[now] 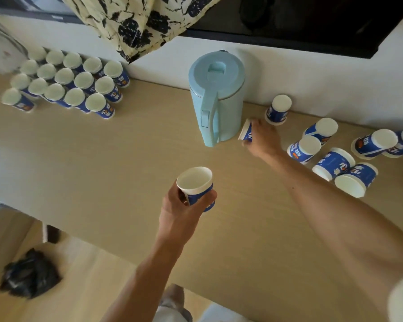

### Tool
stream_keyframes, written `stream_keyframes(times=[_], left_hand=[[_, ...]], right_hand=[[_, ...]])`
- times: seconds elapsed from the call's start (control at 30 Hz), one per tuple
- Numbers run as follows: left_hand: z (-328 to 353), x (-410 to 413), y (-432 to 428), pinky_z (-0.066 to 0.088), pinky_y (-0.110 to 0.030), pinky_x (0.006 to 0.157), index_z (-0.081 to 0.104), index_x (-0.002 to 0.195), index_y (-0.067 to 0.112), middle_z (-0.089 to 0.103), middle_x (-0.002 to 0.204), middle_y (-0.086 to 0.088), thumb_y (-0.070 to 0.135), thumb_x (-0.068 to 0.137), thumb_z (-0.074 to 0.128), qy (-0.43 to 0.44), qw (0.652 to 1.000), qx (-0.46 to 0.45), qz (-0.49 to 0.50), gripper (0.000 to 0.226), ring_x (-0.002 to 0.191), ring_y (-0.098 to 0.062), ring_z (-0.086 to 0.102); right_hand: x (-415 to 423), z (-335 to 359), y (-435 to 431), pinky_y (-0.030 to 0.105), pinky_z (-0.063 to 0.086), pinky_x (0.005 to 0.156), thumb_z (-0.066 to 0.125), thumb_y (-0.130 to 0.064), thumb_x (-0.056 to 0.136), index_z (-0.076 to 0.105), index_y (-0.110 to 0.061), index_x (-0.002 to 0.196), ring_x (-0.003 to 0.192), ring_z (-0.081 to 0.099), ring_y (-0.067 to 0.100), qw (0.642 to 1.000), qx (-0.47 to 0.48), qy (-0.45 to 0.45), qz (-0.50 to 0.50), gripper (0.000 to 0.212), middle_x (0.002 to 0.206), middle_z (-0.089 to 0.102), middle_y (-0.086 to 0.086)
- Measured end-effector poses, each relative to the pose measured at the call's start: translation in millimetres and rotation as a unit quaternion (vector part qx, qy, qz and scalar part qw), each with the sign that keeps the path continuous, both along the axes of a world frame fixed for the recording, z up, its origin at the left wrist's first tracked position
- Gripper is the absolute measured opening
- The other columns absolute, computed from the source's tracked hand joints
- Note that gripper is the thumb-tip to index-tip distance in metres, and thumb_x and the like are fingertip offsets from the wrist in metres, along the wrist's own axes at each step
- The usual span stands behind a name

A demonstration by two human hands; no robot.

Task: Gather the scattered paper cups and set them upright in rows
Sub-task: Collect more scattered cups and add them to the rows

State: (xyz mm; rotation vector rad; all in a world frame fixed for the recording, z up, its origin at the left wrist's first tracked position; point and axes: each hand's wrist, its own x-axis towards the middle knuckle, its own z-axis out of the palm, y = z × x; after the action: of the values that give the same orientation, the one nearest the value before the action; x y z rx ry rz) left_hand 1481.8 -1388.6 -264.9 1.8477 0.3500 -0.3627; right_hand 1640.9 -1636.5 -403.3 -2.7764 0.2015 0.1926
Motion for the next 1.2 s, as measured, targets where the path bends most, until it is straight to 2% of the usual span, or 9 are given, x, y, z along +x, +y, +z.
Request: stream_keyframes(times=[0.13, 0.33, 0.5, 0.6, 0.77, 0.9, 1.0, 1.07, 1.2], left_hand=[[1.6, -8.6, 22.2, 0.05, -0.008, 0.066, 0.067, 0.105, 0.035, 0.075, 0.093, 0.018, 0.021, 0.078, 0.085, -0.021, 1.0, 0.002, 0.019, 0.035, 0.085, 0.004, 0.069], [22.0, -17.3, 52.9, 0.049, -0.007, 0.064, 0.067, 0.098, 0.037, 0.074, 0.088, 0.019, 0.016, 0.079, 0.083, -0.066, 0.997, -0.018, 0.036, 0.033, 0.079, 0.005, 0.068], [49.0, -42.0, 102.5, 0.049, -0.007, 0.063, 0.063, 0.102, 0.038, 0.073, 0.091, 0.023, 0.026, 0.072, 0.082, -0.115, 0.989, -0.041, 0.087, 0.038, 0.081, 0.006, 0.068], [60.9, -61.8, 140.9, 0.048, -0.006, 0.062, 0.058, 0.107, 0.037, 0.069, 0.094, 0.026, 0.03, 0.068, 0.084, -0.145, 0.979, -0.046, 0.139, 0.048, 0.084, 0.007, 0.067], [76.2, -97.6, 211.7, 0.049, -0.007, 0.063, 0.057, 0.105, 0.038, 0.069, 0.095, 0.022, 0.026, 0.07, 0.087, -0.183, 0.964, -0.06, 0.181, 0.048, 0.086, 0.004, 0.067], [87.2, -117.3, 261.8, 0.053, -0.017, 0.068, 0.056, 0.101, 0.043, 0.069, 0.097, 0.023, 0.03, 0.069, 0.087, -0.205, 0.958, -0.065, 0.191, 0.046, 0.089, 0.003, 0.067], [93.6, -127.6, 298.1, 0.056, -0.026, 0.078, 0.057, 0.101, 0.043, 0.069, 0.098, 0.021, 0.032, 0.068, 0.087, -0.217, 0.955, -0.069, 0.191, 0.046, 0.091, 0.002, 0.067], [97.6, -131.8, 319.9, 0.053, -0.024, 0.077, 0.058, 0.101, 0.044, 0.069, 0.098, 0.022, 0.029, 0.069, 0.088, -0.224, 0.953, -0.07, 0.194, 0.046, 0.091, 0.003, 0.066], [101.7, -135.6, 355.2, 0.051, -0.021, 0.077, 0.061, 0.105, 0.041, 0.071, 0.099, 0.018, 0.027, 0.071, 0.088, -0.225, 0.952, -0.06, 0.2, 0.046, 0.092, 0.003, 0.067]], right_hand=[[-27.8, -8.4, 18.0, 0.044, 0.047, 0.092, 0.079, -0.031, 0.078, 0.052, -0.011, 0.129, 0.111, 0.062, 0.037, 1.0, -0.01, -0.014, -0.019, 0.061, 0.122, 0.064, 0.014], [-104.5, 20.6, 73.5, 0.043, 0.051, 0.088, 0.086, -0.023, 0.068, 0.054, -0.012, 0.12, 0.105, 0.064, 0.033, 0.974, 0.182, -0.05, -0.125, 0.062, 0.114, 0.068, 0.006], [-155.9, 71.0, 152.5, 0.013, 0.046, 0.069, 0.09, -0.017, 0.067, 0.054, -0.017, 0.117, 0.093, 0.066, 0.015, 0.918, 0.368, -0.074, -0.126, 0.061, 0.105, 0.067, -0.009], [-178.5, 100.9, 205.0, 0.012, 0.052, 0.07, 0.09, -0.017, 0.067, 0.055, -0.022, 0.117, 0.092, 0.067, 0.006, 0.893, 0.431, -0.076, -0.107, 0.061, 0.106, 0.067, -0.013], [-208.8, 146.4, 289.8, 0.018, 0.055, 0.071, 0.09, -0.015, 0.07, 0.056, -0.024, 0.118, 0.093, 0.069, 0.005, 0.866, 0.488, -0.088, -0.066, 0.06, 0.11, 0.068, -0.01], [-226.8, 168.4, 341.3, 0.023, 0.055, 0.078, 0.089, -0.014, 0.071, 0.058, -0.027, 0.117, 0.097, 0.07, 0.008, 0.843, 0.521, -0.111, -0.067, 0.057, 0.111, 0.069, -0.009], [-236.5, 179.5, 375.4, 0.019, 0.053, 0.073, 0.089, -0.021, 0.066, 0.059, -0.031, 0.114, 0.094, 0.07, 0.004, 0.828, 0.538, -0.134, -0.081, 0.057, 0.109, 0.071, -0.012], [-240.8, 185.0, 395.5, 0.013, 0.052, 0.068, 0.086, -0.028, 0.061, 0.059, -0.032, 0.112, 0.092, 0.07, 0.001, 0.822, 0.543, -0.147, -0.088, 0.057, 0.108, 0.071, -0.012], [-240.2, 190.2, 427.9, 0.01, 0.052, 0.068, 0.087, -0.014, 0.067, 0.059, -0.03, 0.111, 0.091, 0.07, 0.001, 0.818, 0.55, -0.147, -0.084, 0.054, 0.11, 0.071, -0.008]])
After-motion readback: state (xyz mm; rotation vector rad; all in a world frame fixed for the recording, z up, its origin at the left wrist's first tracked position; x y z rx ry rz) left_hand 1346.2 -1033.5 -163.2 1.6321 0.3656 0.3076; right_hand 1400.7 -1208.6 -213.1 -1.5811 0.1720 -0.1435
